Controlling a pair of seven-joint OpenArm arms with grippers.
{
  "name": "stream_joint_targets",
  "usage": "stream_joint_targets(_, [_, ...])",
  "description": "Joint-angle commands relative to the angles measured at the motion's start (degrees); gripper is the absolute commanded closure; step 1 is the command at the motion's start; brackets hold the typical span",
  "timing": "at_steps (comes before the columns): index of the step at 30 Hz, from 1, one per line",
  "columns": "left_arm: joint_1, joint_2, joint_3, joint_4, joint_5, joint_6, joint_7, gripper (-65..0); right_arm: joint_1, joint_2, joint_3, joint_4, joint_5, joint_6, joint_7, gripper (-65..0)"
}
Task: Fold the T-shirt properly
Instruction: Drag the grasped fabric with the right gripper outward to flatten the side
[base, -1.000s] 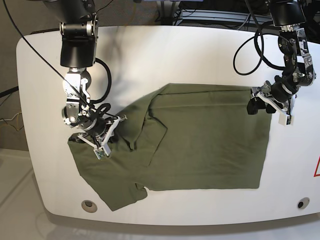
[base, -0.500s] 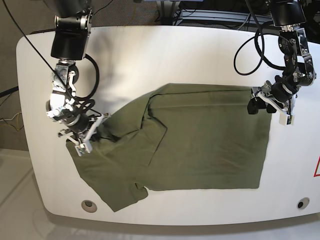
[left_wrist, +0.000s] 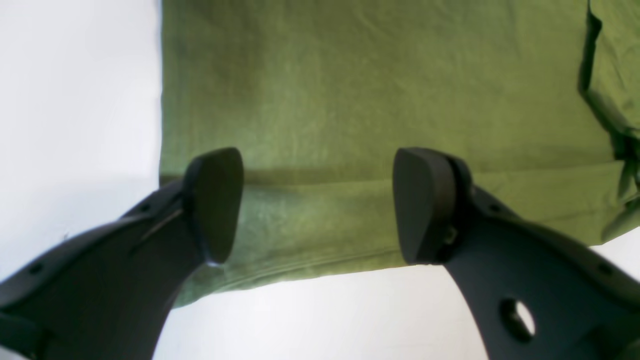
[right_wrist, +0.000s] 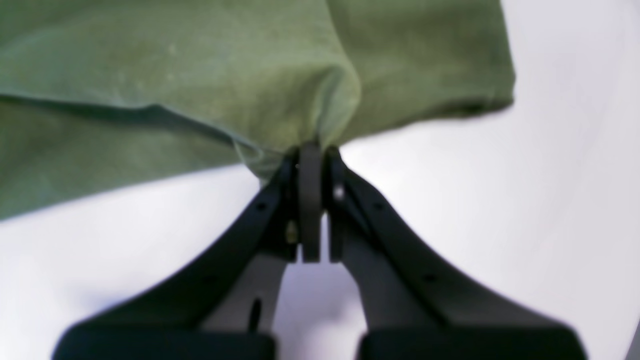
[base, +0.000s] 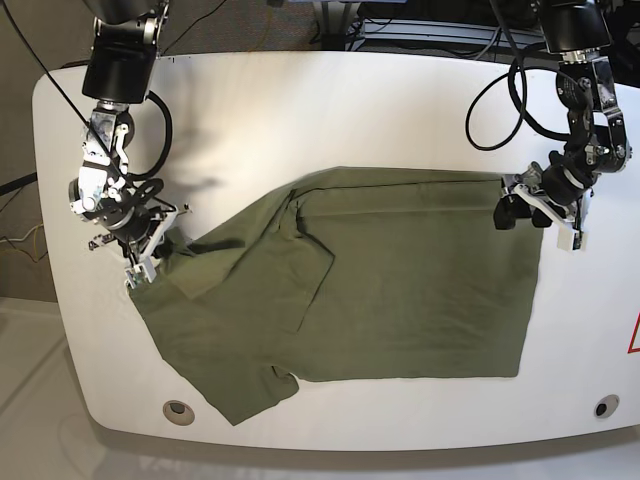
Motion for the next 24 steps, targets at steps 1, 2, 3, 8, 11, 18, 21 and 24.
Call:
stream_joint_targets(1, [-0.6,-0.9,-0.3,0.9,-0.6,-0.1,-1.2,-43.2,0.1,1.6,0.3,2.9,0.9,-0.4,1.3,0.0])
stream_joint_targets(2, [-0.6,-0.9,-0.3,0.9,-0.6,-0.1,-1.2,-43.2,-0.2,1.6,0.3,3.7,0.6,-0.4,1.0,0.0])
stream_joint_targets(3, [-0.6,-0.9,-0.3,0.9,-0.6,-0.1,-1.2,-43.2,-0.5,1.6,0.3,4.2,0.5,-0.4,0.7,0.0])
stream_joint_targets(8, [-0.6,-0.9,-0.1,0.9,-0.6,0.0,-1.2,-43.2,-0.9,2.6,3.3,6.6,0.5,-0.1,-2.7,0.0])
stream_joint_targets(11, [-0.6,-0.9,0.0,0.9,-0.6,0.0,-1.2,-43.2,-0.9,2.8,4.9,7.3,0.5,0.0,-3.4,0.0])
stream_joint_targets(18, [-0.6,-0.8,0.0,0.9,-0.6,0.0,-1.2,-43.2,-1.0,5.7,6.1,7.3,0.5,0.0,-3.4,0.0])
stream_joint_targets(21, [-0.6,-0.8,0.0,0.9,-0.6,0.0,-1.2,-43.2,-1.8,6.6,6.1,7.3,0.5,0.0,-3.4,0.0])
stream_joint_targets(24, [-0.6,-0.8,0.0,0.8,-0.6,0.0,-1.2,-43.2,-2.4,7.3,6.1,7.3,0.5,0.0,-3.4,0.0])
